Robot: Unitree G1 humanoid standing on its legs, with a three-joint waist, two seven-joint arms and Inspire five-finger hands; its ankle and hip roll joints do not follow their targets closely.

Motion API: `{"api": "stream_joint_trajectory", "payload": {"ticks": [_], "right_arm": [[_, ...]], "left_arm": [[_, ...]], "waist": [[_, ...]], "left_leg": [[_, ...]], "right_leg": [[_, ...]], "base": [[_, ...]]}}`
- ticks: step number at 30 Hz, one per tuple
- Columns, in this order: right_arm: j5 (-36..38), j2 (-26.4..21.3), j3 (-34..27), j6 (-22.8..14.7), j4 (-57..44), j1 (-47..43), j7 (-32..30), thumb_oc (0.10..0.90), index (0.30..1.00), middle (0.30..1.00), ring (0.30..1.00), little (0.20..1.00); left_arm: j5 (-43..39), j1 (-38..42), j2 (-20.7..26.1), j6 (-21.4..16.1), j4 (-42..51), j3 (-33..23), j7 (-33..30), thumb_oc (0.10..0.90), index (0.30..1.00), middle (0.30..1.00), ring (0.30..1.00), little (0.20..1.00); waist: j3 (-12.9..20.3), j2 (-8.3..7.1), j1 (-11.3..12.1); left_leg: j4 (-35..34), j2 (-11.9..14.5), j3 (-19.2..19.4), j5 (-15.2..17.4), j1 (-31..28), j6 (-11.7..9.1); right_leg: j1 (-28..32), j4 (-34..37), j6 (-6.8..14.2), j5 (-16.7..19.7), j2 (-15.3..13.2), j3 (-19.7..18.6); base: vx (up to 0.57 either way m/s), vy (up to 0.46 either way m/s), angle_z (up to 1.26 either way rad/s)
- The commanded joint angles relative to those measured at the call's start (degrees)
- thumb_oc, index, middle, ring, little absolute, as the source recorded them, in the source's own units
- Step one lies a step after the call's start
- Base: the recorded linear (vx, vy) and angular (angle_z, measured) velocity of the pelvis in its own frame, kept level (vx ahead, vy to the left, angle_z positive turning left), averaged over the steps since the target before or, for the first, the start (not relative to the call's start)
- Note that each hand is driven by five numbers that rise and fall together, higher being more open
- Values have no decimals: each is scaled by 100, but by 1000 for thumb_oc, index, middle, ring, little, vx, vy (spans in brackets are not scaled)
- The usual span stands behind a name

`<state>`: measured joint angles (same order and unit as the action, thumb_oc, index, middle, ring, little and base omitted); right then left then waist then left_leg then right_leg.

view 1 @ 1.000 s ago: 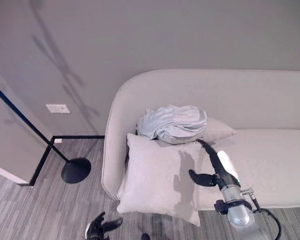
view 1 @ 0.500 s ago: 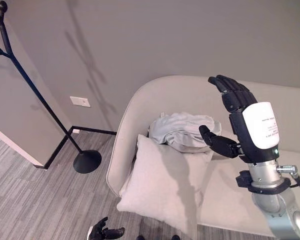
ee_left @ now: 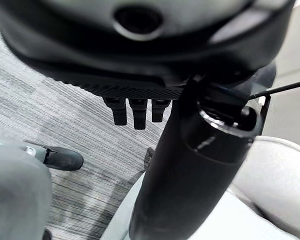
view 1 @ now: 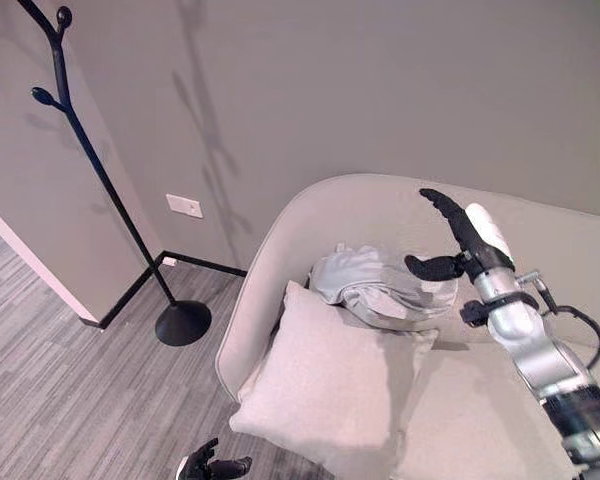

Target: Hang the clothes on the sofa on the clothes rack.

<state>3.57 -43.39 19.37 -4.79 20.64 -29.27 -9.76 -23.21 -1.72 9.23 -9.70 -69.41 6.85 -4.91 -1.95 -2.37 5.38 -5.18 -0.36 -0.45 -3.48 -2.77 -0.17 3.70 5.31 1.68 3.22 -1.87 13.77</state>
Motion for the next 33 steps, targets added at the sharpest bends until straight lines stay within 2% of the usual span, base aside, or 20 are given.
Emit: {"api": "stream_joint_trajectory", "payload": {"ticks": [1,4,7,8,12,18,28,29,30,33], "right_arm": [[1227,-119,-47,-229,229,-1097,19,800,900,900,900,900],[2151,-11,323,-148,757,-1438,361,800,900,900,900,900],[2279,-1,563,-29,777,-1488,548,800,900,900,900,900],[2282,-85,817,99,663,-1427,767,800,900,900,900,900],[2021,-144,1315,330,828,-1211,1201,800,900,900,900,900],[1519,-20,1522,483,1040,-1117,1390,800,900,900,900,900],[683,672,1497,591,1930,-1132,1262,800,900,900,900,900],[595,718,1465,582,1956,-1123,1225,540,509,509,509,509],[531,764,1433,567,1980,-1124,1185,400,300,300,300,300],[341,862,1337,533,2068,-1130,1076,400,300,300,300,300]], "left_arm": [[-284,-82,-103,3,-433,410,146,800,900,900,900,900],[-492,-108,-107,65,-486,359,202,800,900,900,900,900],[-535,-112,-114,105,-478,331,232,800,900,900,900,900],[-565,-119,-126,117,-416,318,264,800,900,900,900,900],[-601,-152,-186,135,-313,374,371,800,900,900,900,900],[-629,-163,-233,140,-259,380,423,800,900,900,900,900],[-604,-134,-252,135,-309,359,416,800,900,900,900,900],[-584,-137,-254,134,-331,347,408,800,900,900,900,900],[-576,-131,-255,132,-333,349,403,800,900,900,900,900],[-533,-116,-254,121,-367,345,393,800,900,900,900,900]], "waist": [[164,-264,189],[166,-291,176],[164,-298,154],[164,-307,138],[153,-291,113],[125,-259,89],[66,-192,54],[67,-186,48],[65,-180,42],[67,-176,37]], "left_leg": [[18,111,300,403,-17,-172],[18,117,310,386,-3,-202],[18,124,314,378,1,-212],[18,130,313,374,10,-227],[18,133,290,368,25,-241],[18,136,276,368,44,-235],[18,135,289,369,79,-202],[18,132,290,375,75,-198],[18,130,294,379,71,-193],[18,132,302,389,66,-184]], "right_leg": [[110,-31,442,-210,-387,-70],[89,-31,429,-201,-368,-80],[85,-31,422,-197,-358,-77],[73,-31,423,-191,-354,-82],[67,-31,421,-193,-360,-51],[56,-31,418,-213,-360,-55],[29,-31,407,-216,-369,-97],[30,-31,404,-218,-368,-111],[29,-31,404,-217,-368,-120],[25,-31,401,-219,-364,-137]], "base": [[0,0,0],[-15,15,8],[0,0,0],[0,0,0],[0,0,0],[0,0,0],[0,0,0],[0,0,0],[0,0,0],[0,0,0]]}}
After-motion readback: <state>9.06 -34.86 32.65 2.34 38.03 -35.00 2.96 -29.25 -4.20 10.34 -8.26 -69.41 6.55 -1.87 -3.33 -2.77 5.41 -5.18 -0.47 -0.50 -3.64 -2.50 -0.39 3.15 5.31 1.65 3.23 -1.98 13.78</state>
